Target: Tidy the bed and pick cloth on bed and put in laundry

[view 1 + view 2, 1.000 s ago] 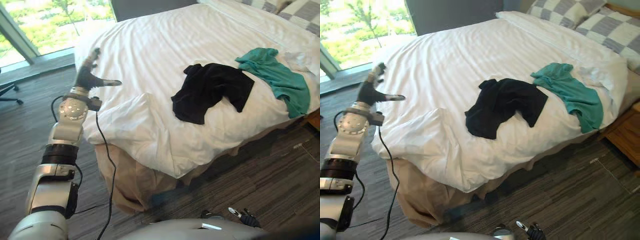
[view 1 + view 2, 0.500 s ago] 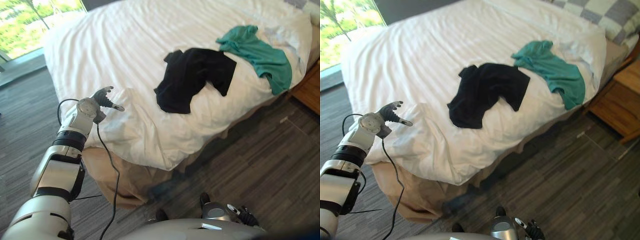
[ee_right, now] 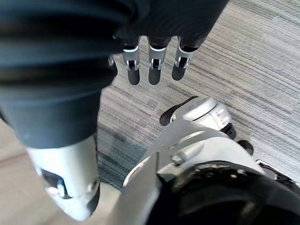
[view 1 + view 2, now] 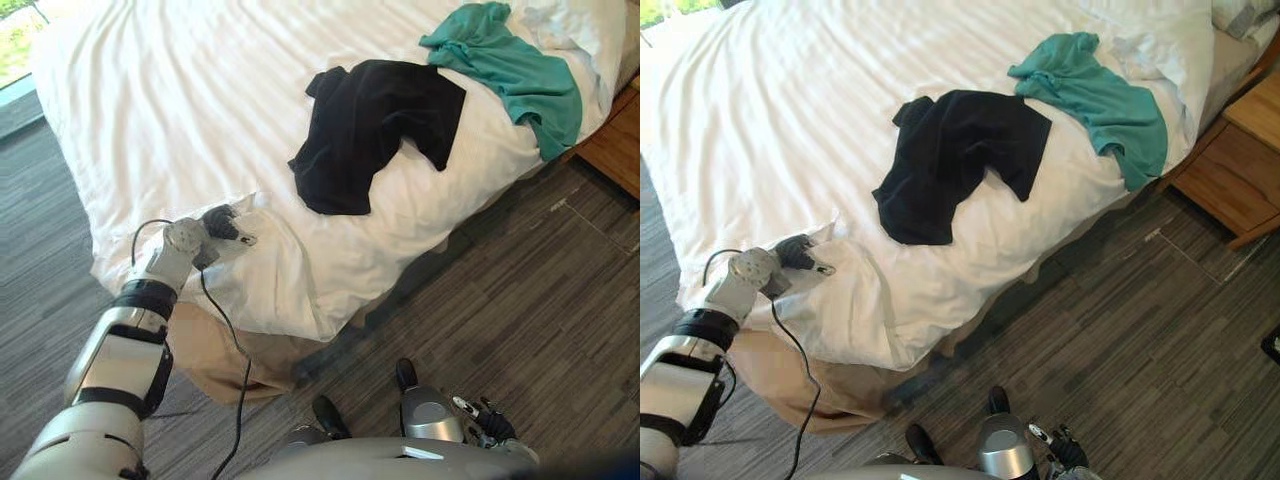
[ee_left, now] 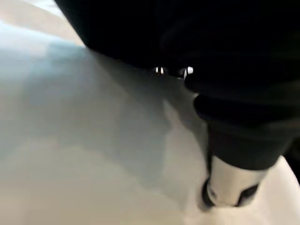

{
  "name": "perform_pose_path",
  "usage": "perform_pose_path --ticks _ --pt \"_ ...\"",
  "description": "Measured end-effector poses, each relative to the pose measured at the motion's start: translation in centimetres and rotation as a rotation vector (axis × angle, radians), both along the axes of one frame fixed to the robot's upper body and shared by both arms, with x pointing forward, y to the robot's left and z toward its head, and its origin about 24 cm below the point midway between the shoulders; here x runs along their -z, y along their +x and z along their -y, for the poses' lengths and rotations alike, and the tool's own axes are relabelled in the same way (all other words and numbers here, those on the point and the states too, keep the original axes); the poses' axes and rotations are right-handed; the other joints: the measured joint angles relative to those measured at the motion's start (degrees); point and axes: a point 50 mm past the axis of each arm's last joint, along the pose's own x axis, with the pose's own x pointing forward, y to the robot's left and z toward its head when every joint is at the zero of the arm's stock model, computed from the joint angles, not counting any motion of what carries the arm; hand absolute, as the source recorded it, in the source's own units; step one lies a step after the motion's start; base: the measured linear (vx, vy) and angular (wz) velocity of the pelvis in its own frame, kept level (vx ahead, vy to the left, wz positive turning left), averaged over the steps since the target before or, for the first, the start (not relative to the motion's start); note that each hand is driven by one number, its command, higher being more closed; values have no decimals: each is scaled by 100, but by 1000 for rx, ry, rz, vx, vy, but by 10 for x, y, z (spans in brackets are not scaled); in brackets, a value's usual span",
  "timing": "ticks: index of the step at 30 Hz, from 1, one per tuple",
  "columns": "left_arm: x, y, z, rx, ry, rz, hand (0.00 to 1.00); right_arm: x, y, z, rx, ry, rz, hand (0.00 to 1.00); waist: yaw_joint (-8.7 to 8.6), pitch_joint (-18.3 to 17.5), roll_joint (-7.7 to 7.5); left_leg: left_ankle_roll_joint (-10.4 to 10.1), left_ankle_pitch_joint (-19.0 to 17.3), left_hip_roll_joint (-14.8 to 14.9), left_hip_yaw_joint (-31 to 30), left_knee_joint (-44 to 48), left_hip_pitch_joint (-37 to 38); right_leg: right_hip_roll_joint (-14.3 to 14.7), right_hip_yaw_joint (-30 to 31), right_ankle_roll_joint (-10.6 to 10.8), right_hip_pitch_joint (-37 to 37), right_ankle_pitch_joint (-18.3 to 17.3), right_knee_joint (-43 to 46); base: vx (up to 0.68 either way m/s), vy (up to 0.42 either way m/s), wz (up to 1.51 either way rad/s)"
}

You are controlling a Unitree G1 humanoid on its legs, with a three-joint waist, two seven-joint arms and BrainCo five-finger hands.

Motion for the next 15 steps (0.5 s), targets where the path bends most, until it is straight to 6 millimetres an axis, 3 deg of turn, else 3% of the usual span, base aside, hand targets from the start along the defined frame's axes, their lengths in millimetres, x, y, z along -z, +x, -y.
perform_pose_path --ticks 5,11,12,15 --pt "16 -33 5 47 -111 -22 100 -1 -2 6 12 -24 -3 0 365 -108 35 37 25 -17 -327 -1 -20 -41 -342 40 150 -66 -24 -56 -18 35" --pt "44 -103 -36 -112 -244 -116 100 0 -15 12 34 -48 -43 0 791 -619 97 105 115 -44 -898 -4 -126 -84 -883 40 350 -265 -16 -22 -42 46" --pt "54 -121 -48 -177 -242 -155 0 0 -16 14 35 -52 -51 0 875 -694 47 105 122 -44 -978 -5 -121 -79 -925 44 393 -287 -17 -4 -36 33" --pt "67 -155 -68 -319 -237 -185 0 -1 -16 17 39 -56 -53 0 1136 -788 -66 111 154 -69 -1192 -7 -151 -86 -1069 53 449 -318 -30 1 -20 28"
